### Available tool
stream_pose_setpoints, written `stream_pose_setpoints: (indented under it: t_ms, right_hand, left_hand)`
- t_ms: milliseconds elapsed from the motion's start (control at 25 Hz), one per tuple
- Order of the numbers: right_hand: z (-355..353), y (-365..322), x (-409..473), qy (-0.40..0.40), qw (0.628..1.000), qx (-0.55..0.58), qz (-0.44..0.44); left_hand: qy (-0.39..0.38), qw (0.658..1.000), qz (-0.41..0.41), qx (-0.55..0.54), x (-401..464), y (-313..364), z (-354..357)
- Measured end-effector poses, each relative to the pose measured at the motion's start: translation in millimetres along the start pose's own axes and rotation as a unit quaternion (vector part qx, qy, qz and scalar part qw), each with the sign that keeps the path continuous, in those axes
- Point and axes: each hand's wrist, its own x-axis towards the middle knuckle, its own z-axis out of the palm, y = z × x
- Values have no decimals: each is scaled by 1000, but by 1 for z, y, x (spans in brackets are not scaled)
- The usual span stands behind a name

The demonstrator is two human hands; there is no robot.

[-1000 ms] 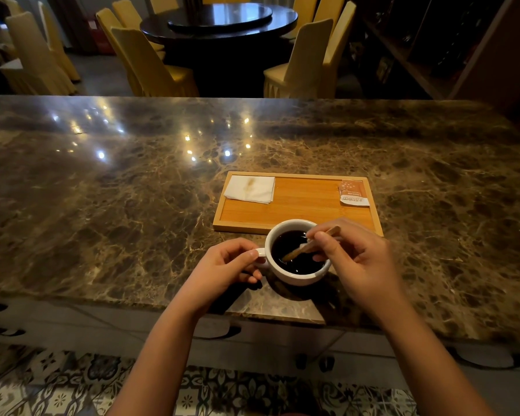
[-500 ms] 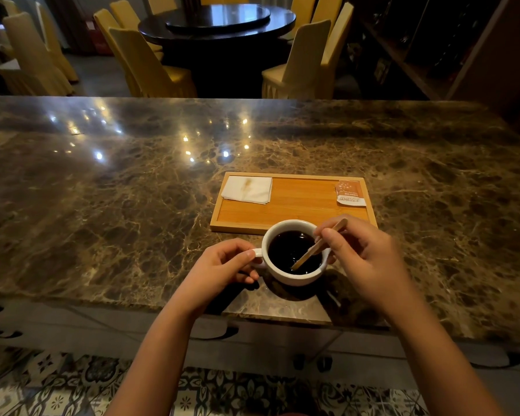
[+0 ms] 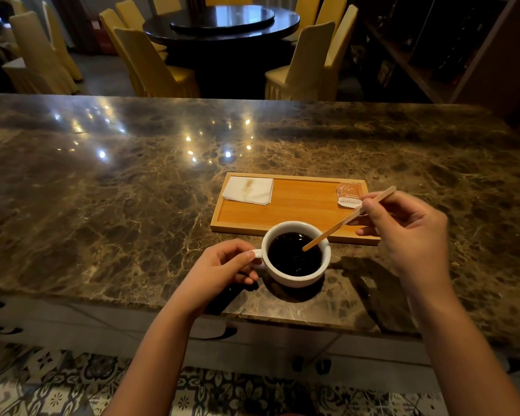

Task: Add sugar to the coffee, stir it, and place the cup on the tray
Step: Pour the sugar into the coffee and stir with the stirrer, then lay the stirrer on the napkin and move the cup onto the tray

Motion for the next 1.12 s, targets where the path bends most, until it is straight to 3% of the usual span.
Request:
stream_pose_setpoints:
  t_ms: [360,520,760,960,1120]
  right_hand:
    - [-10,-8,30,-5,999,-4,36]
    - [-1,-12,58,-70,997,-16,29]
    - [56,1,96,-161,972,-95,-141]
    - [94,22,111,-240,870,-229,-366]
    - [109,36,111,-297,825,-240,-416]
  left_hand:
    - [1,1000,2,-5,0,0,0]
    - [4,1000,-3,-3,0,-1,1]
    - [8,1000,-10,-9,-1,1,3]
    - [19,1000,-22,-8,-1,1,4]
    - [23,999,-27,-12,-2,2,4]
